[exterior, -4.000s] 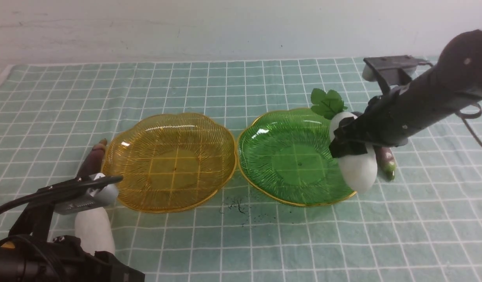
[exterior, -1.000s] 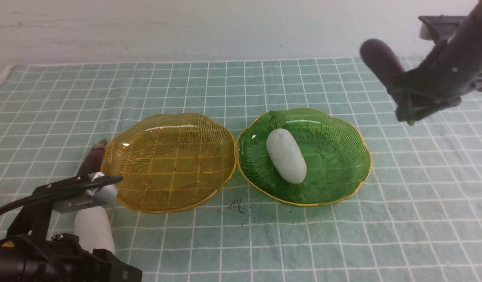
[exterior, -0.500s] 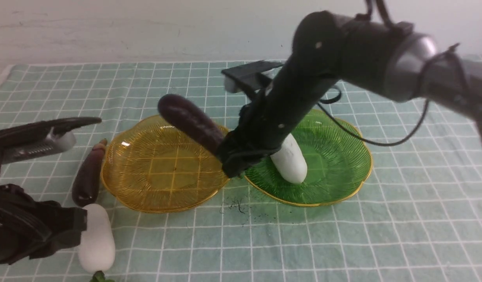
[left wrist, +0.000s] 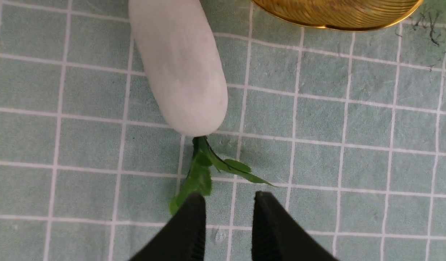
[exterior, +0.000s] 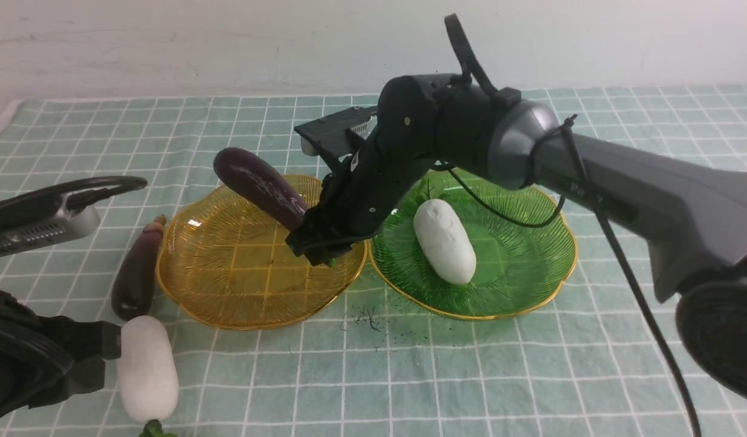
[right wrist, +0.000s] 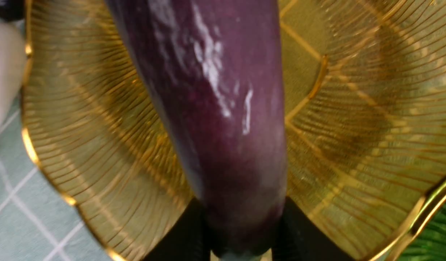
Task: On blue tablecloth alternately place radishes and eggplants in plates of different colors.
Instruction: 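Pick up the eggplant and place it on the yellow plate with the right gripper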
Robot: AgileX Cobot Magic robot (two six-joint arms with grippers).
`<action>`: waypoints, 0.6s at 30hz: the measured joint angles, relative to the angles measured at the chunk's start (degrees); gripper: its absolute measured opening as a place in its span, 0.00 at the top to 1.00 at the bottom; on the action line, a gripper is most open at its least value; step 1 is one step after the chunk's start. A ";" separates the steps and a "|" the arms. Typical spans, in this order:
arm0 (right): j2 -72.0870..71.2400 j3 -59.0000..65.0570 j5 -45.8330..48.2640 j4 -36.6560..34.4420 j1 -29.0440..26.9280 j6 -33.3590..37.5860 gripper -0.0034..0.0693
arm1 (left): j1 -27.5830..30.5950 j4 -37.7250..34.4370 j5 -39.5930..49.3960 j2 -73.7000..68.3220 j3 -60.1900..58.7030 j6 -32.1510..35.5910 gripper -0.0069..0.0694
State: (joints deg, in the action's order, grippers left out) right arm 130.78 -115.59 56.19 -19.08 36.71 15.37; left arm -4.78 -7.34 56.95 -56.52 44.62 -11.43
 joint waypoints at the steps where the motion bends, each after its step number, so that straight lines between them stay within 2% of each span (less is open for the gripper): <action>1: 0.35 0.00 -0.37 0.37 0.00 0.00 0.67 | 0.00 0.00 0.00 0.00 0.00 0.00 0.68; 10: 2.50 0.00 -4.75 4.51 0.00 -1.77 0.66 | 0.00 0.00 0.00 0.00 0.00 0.00 0.68; 14: 3.20 0.00 -4.93 5.76 0.00 -2.55 0.42 | 0.00 0.00 0.00 0.00 0.00 0.00 0.67; 15: 3.20 0.00 -4.93 5.83 0.00 -2.61 0.41 | 0.00 0.00 0.00 0.00 0.00 0.00 0.67; 16: 3.20 0.00 -4.98 6.87 0.00 -2.76 0.28 | 0.00 0.00 0.00 0.00 0.00 0.00 0.65; 17: 3.20 0.00 -4.98 6.98 0.00 -2.76 0.27 | 0.00 0.00 0.00 0.00 0.00 0.00 0.65; 18: 3.20 -0.01 -4.71 7.82 0.00 -2.81 0.20 | 0.00 0.00 0.00 0.00 0.00 0.00 0.63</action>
State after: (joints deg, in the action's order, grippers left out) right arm 133.98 -115.61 51.49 -11.26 36.71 12.56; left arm -4.78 -7.34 56.95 -56.52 44.62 -11.43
